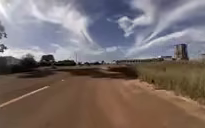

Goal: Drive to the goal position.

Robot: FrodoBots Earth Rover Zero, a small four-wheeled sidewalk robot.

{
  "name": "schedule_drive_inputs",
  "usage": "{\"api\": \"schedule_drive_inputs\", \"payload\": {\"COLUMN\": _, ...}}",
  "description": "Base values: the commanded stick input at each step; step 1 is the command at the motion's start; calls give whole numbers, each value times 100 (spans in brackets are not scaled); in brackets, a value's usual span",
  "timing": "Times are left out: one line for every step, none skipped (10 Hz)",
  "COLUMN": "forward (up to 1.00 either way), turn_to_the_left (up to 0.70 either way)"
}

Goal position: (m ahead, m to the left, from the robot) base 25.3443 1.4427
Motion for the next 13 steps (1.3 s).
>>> {"api": "schedule_drive_inputs", "payload": {"forward": 100, "turn_to_the_left": 0}}
{"api": "schedule_drive_inputs", "payload": {"forward": 100, "turn_to_the_left": 0}}
{"api": "schedule_drive_inputs", "payload": {"forward": 100, "turn_to_the_left": 0}}
{"api": "schedule_drive_inputs", "payload": {"forward": 100, "turn_to_the_left": 0}}
{"api": "schedule_drive_inputs", "payload": {"forward": 100, "turn_to_the_left": 0}}
{"api": "schedule_drive_inputs", "payload": {"forward": 100, "turn_to_the_left": 0}}
{"api": "schedule_drive_inputs", "payload": {"forward": 100, "turn_to_the_left": 0}}
{"api": "schedule_drive_inputs", "payload": {"forward": 100, "turn_to_the_left": 0}}
{"api": "schedule_drive_inputs", "payload": {"forward": 100, "turn_to_the_left": 0}}
{"api": "schedule_drive_inputs", "payload": {"forward": 100, "turn_to_the_left": 0}}
{"api": "schedule_drive_inputs", "payload": {"forward": 100, "turn_to_the_left": 0}}
{"api": "schedule_drive_inputs", "payload": {"forward": 100, "turn_to_the_left": 0}}
{"api": "schedule_drive_inputs", "payload": {"forward": 100, "turn_to_the_left": 0}}
